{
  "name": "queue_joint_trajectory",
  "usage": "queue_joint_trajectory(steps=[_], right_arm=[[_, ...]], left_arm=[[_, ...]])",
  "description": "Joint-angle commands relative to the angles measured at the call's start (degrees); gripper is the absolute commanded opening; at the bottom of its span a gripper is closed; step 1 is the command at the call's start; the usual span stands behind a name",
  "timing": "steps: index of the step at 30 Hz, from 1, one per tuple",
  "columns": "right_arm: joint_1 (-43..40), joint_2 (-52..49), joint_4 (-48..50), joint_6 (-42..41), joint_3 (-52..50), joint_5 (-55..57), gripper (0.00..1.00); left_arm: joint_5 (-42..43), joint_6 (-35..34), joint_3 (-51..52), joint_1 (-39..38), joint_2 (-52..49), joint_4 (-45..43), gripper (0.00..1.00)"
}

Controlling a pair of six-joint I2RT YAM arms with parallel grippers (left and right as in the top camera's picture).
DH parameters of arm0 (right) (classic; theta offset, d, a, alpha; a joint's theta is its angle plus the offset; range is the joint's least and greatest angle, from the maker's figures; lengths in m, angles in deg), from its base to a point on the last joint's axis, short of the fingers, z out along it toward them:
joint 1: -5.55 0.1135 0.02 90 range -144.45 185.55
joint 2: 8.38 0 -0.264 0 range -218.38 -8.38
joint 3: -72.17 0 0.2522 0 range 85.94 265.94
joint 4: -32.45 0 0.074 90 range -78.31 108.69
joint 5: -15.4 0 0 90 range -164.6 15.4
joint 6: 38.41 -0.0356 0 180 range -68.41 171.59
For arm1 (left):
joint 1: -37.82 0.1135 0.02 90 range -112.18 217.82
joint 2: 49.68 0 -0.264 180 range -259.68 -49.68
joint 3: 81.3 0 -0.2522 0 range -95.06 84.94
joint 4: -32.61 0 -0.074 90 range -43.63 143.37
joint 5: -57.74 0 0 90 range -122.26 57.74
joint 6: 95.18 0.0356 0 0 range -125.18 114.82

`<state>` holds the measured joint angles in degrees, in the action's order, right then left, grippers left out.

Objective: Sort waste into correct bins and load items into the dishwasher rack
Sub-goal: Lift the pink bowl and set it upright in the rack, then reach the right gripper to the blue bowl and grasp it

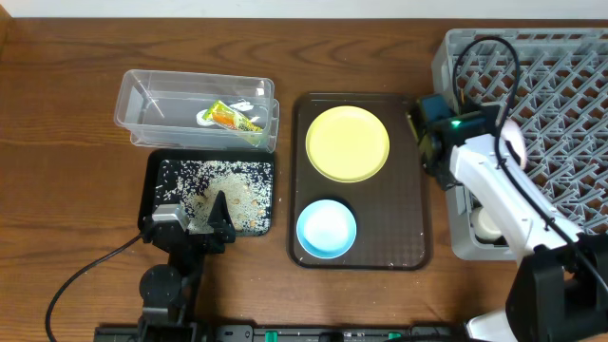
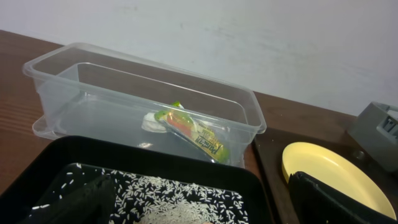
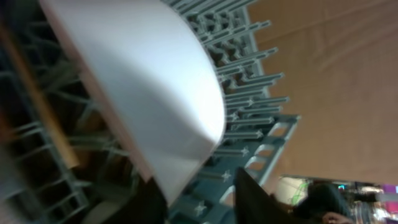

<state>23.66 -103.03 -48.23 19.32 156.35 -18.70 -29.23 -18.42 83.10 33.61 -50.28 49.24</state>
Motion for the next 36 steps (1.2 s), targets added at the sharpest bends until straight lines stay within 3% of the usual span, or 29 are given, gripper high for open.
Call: queue_joint_trajectory(steps=[1, 5, 9, 17, 26, 36], right_arm=[[2.89, 4.83, 0.09, -1.57, -0.07, -2.43, 0.44], [5.88, 9.09, 1.29, -1.55, -0.02, -7.37, 0.57], [9.68, 12.85, 2.43, -0.46, -0.02, -20.68, 0.55], [17.00, 12.31, 9.55, 11.76, -2.03, -58.88, 0.50], [21.40, 4.63, 15.54, 5.51, -10.29, -60.35, 0.47], [21.92, 0.50, 22.21, 5.25, -15.69, -61.27, 0.19]], left_arm=[[-0.02, 0.52, 1.62, 0.28, 0.37, 0.83, 0.91], [-0.04, 0.52, 1.62, 0.28, 0.37, 0.85, 0.91], [-0.02, 0.52, 1.62, 0.28, 0.37, 0.85, 0.91], [-0.02, 0.52, 1.62, 0.28, 0.37, 0.83, 0.91], [-0.02, 0.52, 1.62, 0.28, 0.37, 0.85, 0.91], [-0.02, 0.52, 1.62, 0.28, 0.37, 0.85, 0.91]])
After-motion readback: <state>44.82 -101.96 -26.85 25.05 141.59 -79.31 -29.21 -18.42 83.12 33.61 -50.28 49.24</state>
